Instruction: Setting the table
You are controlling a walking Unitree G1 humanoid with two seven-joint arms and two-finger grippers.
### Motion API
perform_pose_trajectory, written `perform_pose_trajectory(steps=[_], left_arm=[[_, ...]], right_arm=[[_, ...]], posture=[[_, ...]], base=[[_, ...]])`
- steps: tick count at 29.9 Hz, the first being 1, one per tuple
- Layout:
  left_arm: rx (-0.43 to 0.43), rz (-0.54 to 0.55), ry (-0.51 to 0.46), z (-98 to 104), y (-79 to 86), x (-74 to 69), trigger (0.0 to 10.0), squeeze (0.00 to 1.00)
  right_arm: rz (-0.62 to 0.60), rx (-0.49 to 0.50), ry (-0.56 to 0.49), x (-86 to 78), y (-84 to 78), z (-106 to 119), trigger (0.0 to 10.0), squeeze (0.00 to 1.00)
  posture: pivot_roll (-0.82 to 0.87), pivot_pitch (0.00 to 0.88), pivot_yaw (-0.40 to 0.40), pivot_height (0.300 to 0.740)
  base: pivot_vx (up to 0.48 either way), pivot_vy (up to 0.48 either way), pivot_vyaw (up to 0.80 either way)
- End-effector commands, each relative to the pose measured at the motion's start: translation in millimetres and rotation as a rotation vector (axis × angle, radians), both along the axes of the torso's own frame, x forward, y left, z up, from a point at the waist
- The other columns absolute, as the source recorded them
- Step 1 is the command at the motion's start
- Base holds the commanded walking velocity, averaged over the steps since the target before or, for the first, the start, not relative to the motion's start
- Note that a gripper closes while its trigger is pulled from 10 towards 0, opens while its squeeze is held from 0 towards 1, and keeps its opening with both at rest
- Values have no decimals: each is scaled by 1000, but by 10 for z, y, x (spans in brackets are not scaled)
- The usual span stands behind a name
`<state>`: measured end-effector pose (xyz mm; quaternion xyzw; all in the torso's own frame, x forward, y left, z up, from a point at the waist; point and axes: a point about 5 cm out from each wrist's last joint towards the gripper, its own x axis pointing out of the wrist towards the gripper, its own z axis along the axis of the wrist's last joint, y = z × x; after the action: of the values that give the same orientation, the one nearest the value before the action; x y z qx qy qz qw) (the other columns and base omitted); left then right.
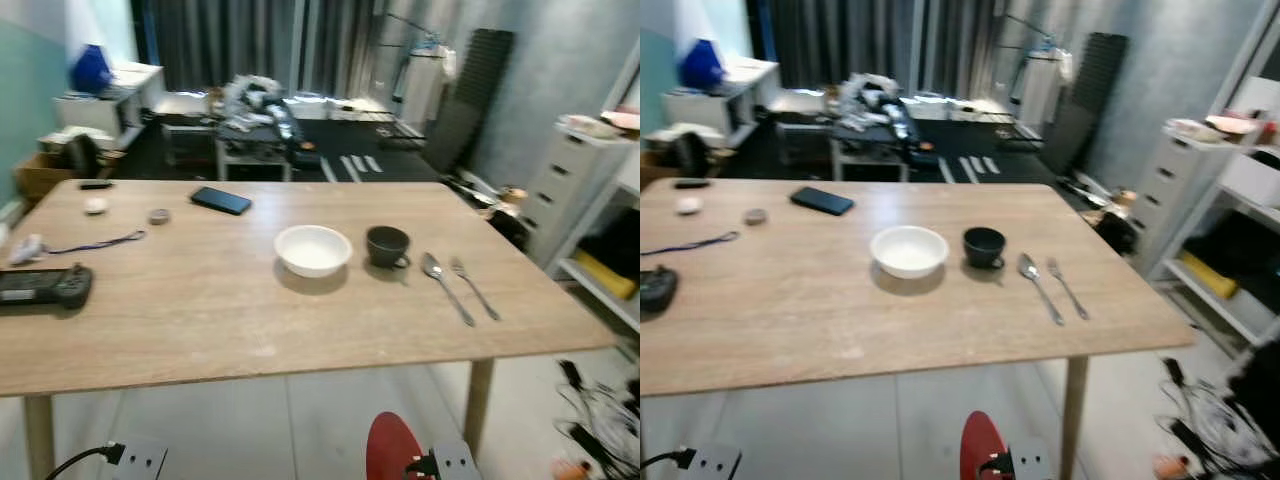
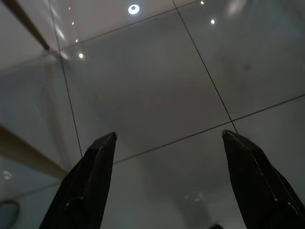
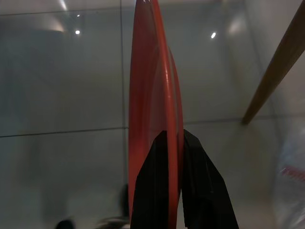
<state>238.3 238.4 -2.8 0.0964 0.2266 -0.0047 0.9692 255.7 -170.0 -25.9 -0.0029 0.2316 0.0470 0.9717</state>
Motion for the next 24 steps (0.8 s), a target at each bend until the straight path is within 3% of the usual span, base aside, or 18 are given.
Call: perform_pose_trajectory(steps=[1,9,17,21,24], left_arm=[[0,0,19,-33,3,-30,10000,0],[3,1,19,-30,10,-28,10000,0],[28,-9,-13,29,4,2,10000,0],[82,-73,-99,203,-100,126,10000,0],[55,-214,-168,391,-364,252,10000,0]], right_arm=[[-6,-10,22,-41,-33,-36,10000,0],[-23,-9,-3,-20,-49,-8,10000,0],[-50,17,-95,122,-78,152,10000,0],[-80,36,-207,316,-115,388,10000,0],[-127,18,-268,436,-158,543,10000,0]], posture=[[68,82,34,740],[69,84,35,740],[68,86,38,740],[70,87,39,740],[66,87,40,740]], base=[[0,0,-800],[0,0,-744],[0,0,0],[0,0,0],[0,0,0]])
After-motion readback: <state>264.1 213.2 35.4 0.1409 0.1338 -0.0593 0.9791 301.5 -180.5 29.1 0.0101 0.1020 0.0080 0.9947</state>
